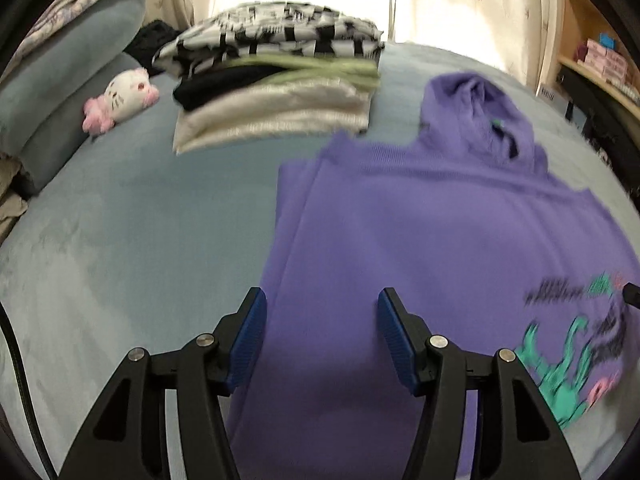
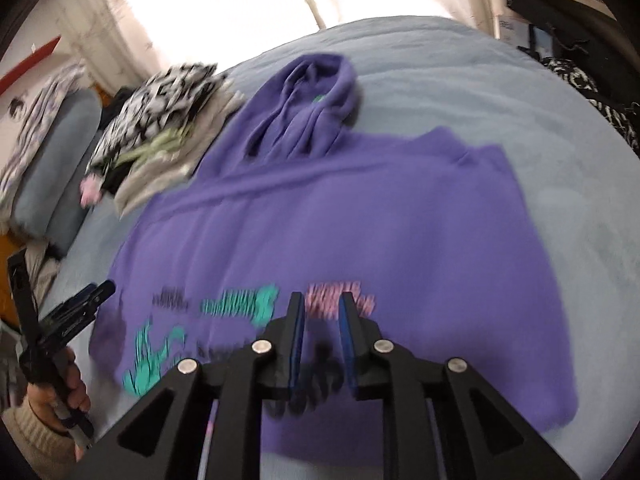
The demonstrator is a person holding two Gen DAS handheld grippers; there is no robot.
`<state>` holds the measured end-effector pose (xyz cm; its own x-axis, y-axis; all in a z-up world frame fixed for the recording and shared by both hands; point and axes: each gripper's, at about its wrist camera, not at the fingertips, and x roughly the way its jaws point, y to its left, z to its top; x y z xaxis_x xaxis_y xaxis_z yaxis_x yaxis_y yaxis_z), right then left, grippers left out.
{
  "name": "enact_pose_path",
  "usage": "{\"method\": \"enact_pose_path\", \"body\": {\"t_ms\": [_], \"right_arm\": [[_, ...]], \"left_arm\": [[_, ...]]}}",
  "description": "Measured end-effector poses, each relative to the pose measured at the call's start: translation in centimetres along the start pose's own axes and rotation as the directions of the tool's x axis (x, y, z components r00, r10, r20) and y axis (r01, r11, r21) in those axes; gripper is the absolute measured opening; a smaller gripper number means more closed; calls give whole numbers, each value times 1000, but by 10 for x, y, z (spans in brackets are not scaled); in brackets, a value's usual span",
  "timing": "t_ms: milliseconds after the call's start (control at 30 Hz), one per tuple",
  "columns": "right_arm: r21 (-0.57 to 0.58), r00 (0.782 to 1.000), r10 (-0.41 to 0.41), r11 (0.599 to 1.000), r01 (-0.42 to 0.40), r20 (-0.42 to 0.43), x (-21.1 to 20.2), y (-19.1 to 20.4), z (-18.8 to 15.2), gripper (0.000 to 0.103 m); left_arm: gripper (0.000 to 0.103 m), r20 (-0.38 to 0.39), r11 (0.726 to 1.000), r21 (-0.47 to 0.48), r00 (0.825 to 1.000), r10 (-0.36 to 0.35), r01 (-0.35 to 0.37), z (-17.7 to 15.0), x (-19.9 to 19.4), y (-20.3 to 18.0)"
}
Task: Fold large clothes
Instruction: 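Smooth the folded hoodie flat with both open tools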
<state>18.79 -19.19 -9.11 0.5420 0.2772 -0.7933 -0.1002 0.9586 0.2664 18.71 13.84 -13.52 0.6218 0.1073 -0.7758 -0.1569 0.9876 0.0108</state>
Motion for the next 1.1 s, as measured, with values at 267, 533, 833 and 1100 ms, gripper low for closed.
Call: {"method": "enact_pose_path", "body": {"t_ms": [267, 533, 833, 1100], "right_arm": [[-8, 997, -83, 996, 83, -3, 2, -27, -20, 17], [160, 988, -150, 977, 144, 31, -18, -95, -19, 17], [152, 984, -175, 974, 168, 30, -29, -90, -22, 17], [175, 990, -122, 979, 108, 69, -56, -84, -23, 19]], "left_arm": [[69, -30, 989, -148, 1000, -2, -2, -13, 9, 40], [71, -45, 979, -202, 999, -22, 13, -15, 12, 60], [71, -78, 982, -190, 997, -24, 9, -6, 5, 54], [71, -61, 982, -171, 994, -94, 83, -3, -25, 40]]}}
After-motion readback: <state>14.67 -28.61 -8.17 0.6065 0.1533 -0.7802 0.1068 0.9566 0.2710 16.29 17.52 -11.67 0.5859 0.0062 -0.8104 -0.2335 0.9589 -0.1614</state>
